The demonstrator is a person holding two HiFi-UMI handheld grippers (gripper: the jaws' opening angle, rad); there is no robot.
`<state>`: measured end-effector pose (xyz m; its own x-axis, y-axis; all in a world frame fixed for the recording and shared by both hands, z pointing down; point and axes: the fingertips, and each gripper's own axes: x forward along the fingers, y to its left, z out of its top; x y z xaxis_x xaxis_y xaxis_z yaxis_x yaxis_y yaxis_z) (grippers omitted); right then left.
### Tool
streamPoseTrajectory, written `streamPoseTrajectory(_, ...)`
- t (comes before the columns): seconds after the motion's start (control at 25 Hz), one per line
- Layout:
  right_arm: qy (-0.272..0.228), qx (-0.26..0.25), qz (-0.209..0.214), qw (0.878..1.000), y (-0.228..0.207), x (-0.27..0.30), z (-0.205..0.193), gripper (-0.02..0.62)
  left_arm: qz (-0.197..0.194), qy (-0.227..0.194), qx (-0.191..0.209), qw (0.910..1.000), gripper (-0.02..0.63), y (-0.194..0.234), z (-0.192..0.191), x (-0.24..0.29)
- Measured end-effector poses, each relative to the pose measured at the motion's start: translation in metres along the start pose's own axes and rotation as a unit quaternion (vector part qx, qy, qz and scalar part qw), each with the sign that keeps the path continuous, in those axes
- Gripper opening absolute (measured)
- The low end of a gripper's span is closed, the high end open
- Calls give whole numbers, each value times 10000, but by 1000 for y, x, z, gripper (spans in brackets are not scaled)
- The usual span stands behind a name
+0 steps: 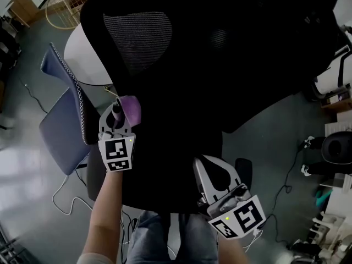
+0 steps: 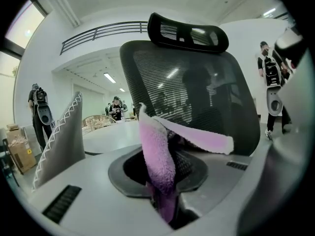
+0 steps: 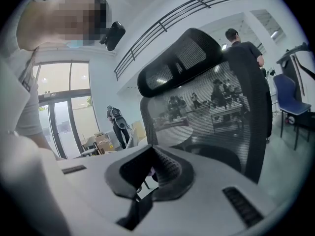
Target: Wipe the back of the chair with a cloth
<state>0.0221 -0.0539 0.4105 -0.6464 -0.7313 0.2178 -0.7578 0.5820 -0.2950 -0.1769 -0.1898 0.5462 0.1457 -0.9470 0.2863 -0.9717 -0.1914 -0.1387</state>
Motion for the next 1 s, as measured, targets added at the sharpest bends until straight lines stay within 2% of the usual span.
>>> streamPoseTrajectory(0.2, 46, 18, -7, 10000, -2, -2, -6, 8, -29, 82, -229, 9997, 77, -6, -18, -1)
streamPoseTrajectory(0.36, 67, 11, -14, 10000, -2, 1, -9, 8, -166, 329, -171, 9992, 77, -12, -38, 0)
streamPoseTrajectory(0.6, 72, 73, -1, 9999, -5, 4, -14, 8, -197, 316, -244, 9990, 77, -18, -39, 5)
streamPoseTrajectory(0.8, 92, 103, 47, 9999, -3, 6, -15, 8, -446, 350, -72, 9984, 76, -49, -34, 12)
streamPoseTrajectory(1.0, 99, 105, 19, 9999, -10, 2, -17, 8, -670, 315, -177, 9971, 75, -87, -31, 19)
